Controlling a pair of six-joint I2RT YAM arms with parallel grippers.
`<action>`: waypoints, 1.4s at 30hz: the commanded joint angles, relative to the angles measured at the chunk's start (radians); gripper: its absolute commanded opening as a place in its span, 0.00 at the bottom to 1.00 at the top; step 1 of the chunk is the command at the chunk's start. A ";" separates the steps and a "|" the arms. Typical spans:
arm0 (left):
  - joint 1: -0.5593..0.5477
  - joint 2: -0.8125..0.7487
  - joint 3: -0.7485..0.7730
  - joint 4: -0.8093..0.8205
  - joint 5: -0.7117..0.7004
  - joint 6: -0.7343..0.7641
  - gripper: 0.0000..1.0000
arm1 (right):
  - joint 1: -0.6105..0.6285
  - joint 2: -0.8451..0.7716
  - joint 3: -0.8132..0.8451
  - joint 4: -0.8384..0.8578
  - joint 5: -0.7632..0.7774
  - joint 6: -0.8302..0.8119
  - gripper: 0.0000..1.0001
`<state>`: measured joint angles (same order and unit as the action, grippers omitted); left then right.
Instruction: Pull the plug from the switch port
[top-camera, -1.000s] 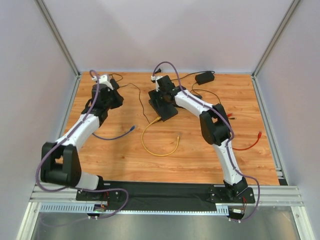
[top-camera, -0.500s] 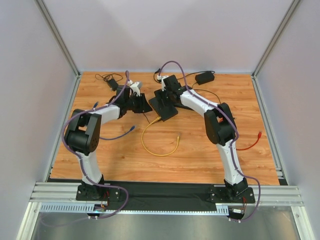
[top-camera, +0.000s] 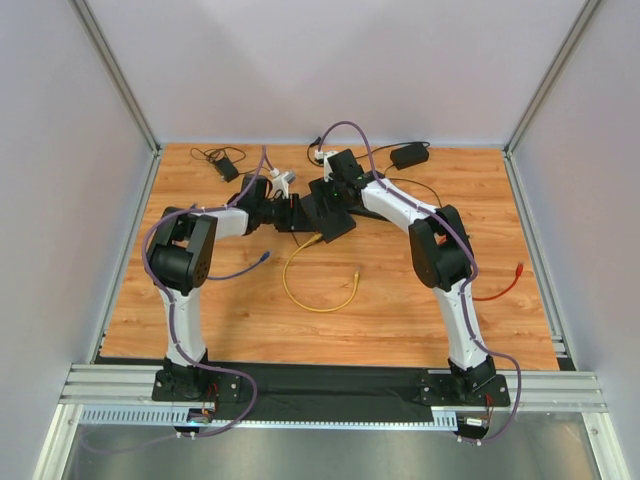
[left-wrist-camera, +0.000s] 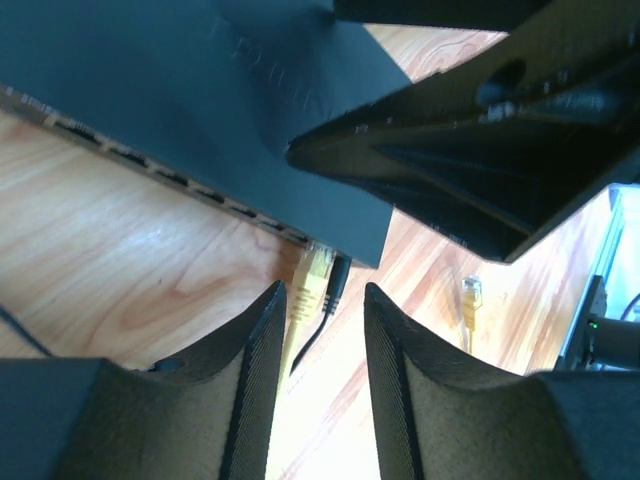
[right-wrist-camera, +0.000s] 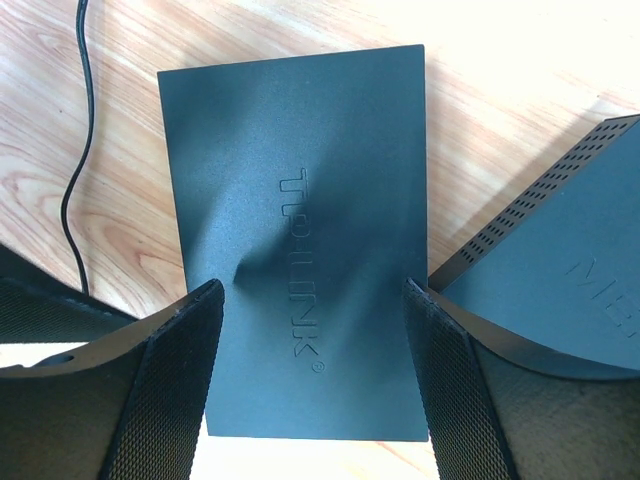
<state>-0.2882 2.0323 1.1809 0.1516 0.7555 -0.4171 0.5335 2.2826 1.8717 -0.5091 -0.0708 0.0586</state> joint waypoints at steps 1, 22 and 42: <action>-0.002 0.035 0.055 0.026 0.071 0.000 0.46 | -0.001 0.002 -0.013 -0.022 -0.024 0.000 0.73; -0.002 0.137 0.141 -0.067 0.105 0.043 0.49 | -0.001 0.002 -0.019 -0.022 -0.026 0.001 0.73; -0.002 0.186 0.172 -0.081 0.177 -0.003 0.44 | -0.001 0.008 -0.011 -0.023 -0.030 0.003 0.73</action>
<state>-0.2882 2.1906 1.3212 0.0658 0.9142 -0.4126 0.5331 2.2829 1.8713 -0.5064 -0.0803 0.0586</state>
